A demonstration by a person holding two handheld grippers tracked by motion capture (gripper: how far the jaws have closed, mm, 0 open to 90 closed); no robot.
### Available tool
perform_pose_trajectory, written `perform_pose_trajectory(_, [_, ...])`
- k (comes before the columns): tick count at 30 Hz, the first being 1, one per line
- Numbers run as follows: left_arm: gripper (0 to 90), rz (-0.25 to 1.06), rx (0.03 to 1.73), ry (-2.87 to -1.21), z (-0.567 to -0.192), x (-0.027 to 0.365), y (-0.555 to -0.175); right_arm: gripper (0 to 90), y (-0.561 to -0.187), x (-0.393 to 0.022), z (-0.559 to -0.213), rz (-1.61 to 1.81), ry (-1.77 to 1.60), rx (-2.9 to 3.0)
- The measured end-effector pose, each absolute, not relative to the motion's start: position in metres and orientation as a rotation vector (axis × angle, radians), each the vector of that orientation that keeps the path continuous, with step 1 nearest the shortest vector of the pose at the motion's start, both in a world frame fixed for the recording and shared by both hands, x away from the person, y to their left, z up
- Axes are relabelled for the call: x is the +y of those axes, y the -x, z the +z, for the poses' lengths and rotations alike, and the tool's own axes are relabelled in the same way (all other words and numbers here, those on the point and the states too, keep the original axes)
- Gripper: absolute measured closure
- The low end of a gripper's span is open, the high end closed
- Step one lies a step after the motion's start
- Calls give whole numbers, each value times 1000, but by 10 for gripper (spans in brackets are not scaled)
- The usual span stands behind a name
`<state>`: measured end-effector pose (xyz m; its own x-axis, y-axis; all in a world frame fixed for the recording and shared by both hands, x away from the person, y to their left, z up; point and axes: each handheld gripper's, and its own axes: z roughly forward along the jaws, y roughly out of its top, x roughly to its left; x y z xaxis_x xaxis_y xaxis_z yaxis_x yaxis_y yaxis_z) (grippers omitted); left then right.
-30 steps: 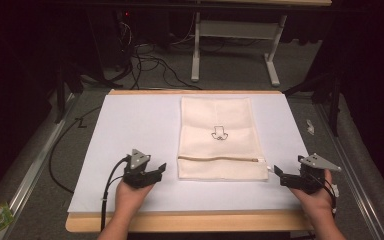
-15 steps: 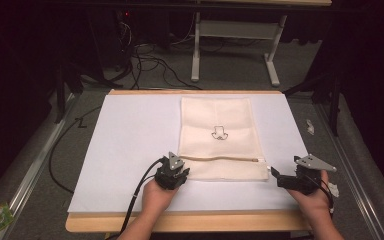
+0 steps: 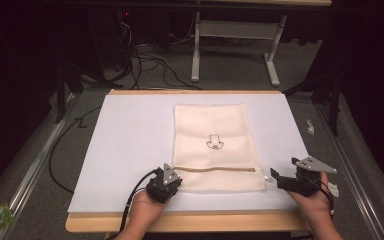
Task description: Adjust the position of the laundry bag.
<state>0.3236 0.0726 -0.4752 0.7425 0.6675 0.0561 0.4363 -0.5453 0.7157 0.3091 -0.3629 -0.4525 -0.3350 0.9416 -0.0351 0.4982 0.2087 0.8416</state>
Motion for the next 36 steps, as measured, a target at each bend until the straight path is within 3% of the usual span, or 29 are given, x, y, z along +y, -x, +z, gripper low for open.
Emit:
perform_pose_trajectory(9, [801, 390, 826, -2240, -473, 89, -298, 221, -307, -360, -451, 1072, -1370, 1936])
perform_pose_trajectory(13, [649, 390, 870, -2181, -469, 91, -302, 349, -303, -357, -448, 1083, -1364, 1931])
perform_pose_trajectory(16, [525, 468, 872, -2118, -466, 95, -303, 344, -303, -354, -448, 1089, -1372, 1951])
perform_pose_trajectory(21, [416, 536, 905, -2053, -464, 103, -307, 292, -304, -345, -450, 1071, -1389, 2009])
perform_pose_trajectory(23, [386, 519, 950, -2017, -465, 109, -313, 417, -305, -337, -453, 1059, -1366, 2067])
perform_pose_trajectory(26, [377, 485, 985, -1977, -465, 117, -318, 592, -305, -328, -455, 1047, -1350, 2107])
perform_pose_trajectory(36, [377, 490, 982, -1952, -461, 124, -323, 620, -315, -312, -467, 982, -1429, 2165])
